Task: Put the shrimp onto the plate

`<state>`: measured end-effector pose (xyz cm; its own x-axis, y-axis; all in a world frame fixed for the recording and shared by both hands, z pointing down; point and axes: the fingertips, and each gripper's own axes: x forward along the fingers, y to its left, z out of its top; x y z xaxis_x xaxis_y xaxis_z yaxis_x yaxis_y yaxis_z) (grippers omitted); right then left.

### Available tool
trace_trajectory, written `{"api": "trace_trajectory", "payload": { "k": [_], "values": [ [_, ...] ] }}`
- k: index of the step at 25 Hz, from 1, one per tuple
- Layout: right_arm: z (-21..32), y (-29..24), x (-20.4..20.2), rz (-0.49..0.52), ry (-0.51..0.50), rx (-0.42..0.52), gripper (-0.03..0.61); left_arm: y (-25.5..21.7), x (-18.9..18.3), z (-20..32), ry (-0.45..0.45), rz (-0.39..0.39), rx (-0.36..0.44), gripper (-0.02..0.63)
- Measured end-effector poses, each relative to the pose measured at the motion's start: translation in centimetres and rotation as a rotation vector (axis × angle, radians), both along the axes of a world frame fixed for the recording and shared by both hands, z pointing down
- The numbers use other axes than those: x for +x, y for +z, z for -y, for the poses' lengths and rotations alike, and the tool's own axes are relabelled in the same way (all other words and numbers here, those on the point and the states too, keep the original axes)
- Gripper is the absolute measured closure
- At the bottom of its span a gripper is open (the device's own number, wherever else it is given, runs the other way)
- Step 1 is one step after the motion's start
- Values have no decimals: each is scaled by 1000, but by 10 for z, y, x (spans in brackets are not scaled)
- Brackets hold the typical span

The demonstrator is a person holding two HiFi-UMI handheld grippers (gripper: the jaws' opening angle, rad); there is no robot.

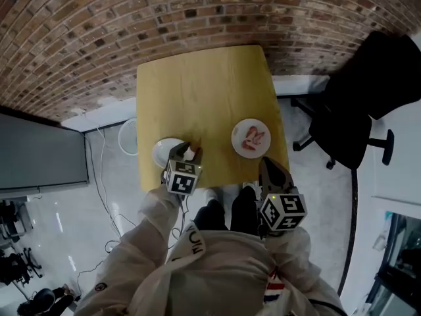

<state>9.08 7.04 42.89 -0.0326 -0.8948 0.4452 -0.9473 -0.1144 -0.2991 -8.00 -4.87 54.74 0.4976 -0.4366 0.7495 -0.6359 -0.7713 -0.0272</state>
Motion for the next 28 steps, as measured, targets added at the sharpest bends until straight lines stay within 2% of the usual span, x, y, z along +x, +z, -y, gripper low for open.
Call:
{"api": "trace_trajectory", "payload": {
  "k": [13,18,28],
  "values": [
    [6,8,97,16,-23,-11,555,5,103,-5,6,19,0,460],
    [16,14,136,22,-29,-14,555,15,137,0,26,58,10,460],
    [36,32,193,57,-45,-37,555,50,190,8,41,140,-26,460]
  ]
}}
